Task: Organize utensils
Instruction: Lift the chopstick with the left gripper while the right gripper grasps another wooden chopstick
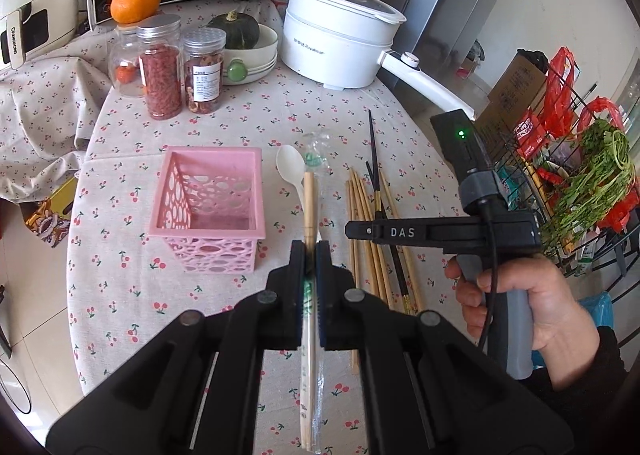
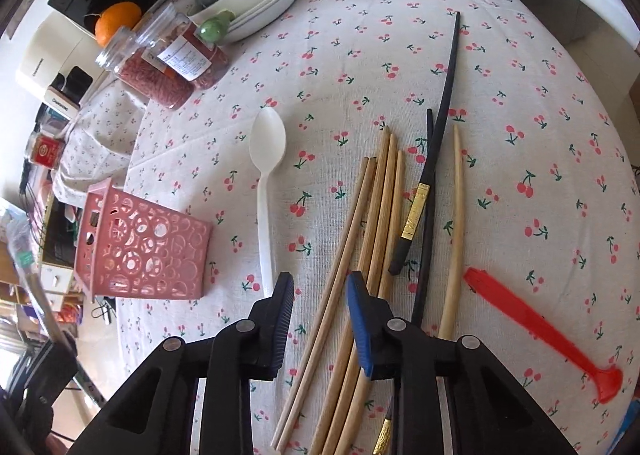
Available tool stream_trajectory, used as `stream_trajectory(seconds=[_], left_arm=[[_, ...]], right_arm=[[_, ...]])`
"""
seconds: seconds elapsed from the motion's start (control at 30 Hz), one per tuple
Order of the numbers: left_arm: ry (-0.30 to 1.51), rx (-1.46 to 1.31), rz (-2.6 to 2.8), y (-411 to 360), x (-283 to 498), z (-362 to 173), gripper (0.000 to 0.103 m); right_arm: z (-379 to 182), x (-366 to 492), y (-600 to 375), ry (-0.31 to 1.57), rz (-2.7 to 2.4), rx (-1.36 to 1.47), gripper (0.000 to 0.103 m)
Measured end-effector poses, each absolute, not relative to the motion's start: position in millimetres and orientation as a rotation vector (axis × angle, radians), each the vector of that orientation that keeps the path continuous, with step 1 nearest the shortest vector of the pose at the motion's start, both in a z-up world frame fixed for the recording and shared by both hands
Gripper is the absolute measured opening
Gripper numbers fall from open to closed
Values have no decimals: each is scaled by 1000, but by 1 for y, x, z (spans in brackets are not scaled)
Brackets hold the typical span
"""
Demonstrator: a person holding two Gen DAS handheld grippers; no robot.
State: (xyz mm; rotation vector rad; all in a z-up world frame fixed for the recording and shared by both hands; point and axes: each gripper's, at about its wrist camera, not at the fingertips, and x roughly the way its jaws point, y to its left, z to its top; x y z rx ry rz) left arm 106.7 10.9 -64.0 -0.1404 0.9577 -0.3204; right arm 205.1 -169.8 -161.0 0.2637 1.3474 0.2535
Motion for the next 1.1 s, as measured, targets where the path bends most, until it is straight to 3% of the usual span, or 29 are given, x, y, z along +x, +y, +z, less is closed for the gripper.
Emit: stream_trajectory(seconds=[0.13, 0.37, 0.4, 0.57, 0.77, 1.1], left_arm=[[961, -151, -305, 21, 103, -65, 6], [967, -168, -280, 31, 103, -70, 6], [961, -171, -279, 31, 102, -70, 6], [910, -188, -291, 33, 99, -62, 6], [792, -206, -297, 36, 93, -42, 6], [468, -213, -209, 45, 82, -1, 6]], right_arm=[[-170, 215, -166, 1358, 204, 229, 20], [-175, 216, -127, 1320, 99, -79, 18], [-175, 215, -122, 1307, 95, -113, 14], [-173, 213, -134, 1265, 164, 7, 9], [-130, 195, -155, 1118, 259, 128, 9], [-66, 155, -157, 934, 348, 183, 9]])
